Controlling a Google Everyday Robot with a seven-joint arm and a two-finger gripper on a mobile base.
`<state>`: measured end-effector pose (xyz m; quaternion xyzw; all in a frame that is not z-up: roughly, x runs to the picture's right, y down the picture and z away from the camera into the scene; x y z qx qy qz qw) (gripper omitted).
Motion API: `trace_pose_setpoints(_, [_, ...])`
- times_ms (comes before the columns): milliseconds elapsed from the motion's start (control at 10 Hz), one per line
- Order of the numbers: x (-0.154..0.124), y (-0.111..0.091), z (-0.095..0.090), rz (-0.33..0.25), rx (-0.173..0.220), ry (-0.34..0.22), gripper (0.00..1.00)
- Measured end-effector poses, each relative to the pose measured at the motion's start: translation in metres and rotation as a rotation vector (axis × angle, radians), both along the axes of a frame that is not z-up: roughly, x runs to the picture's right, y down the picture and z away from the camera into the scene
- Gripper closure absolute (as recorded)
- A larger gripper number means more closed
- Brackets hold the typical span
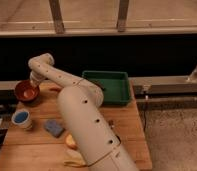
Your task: Stack bowls into tray
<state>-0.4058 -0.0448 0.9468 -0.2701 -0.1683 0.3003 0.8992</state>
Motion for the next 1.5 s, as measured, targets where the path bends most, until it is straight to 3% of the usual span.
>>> trace_pose_setpoints(500, [0.005, -0.059, -0.033, 0.014, 0.124, 0.041, 1.0])
trace_pose_setpoints(700, [0.028, -0.077, -0.037, 0.05, 0.149, 0.085, 1.0])
trace_pose_setpoints(1000, [0.092, -0.091, -0.04, 0.168, 0.129, 0.146, 1.0])
trace_pose_setpoints(1500, [0.198, -0.11, -0.071, 0.388, 0.112, 0.214, 1.0])
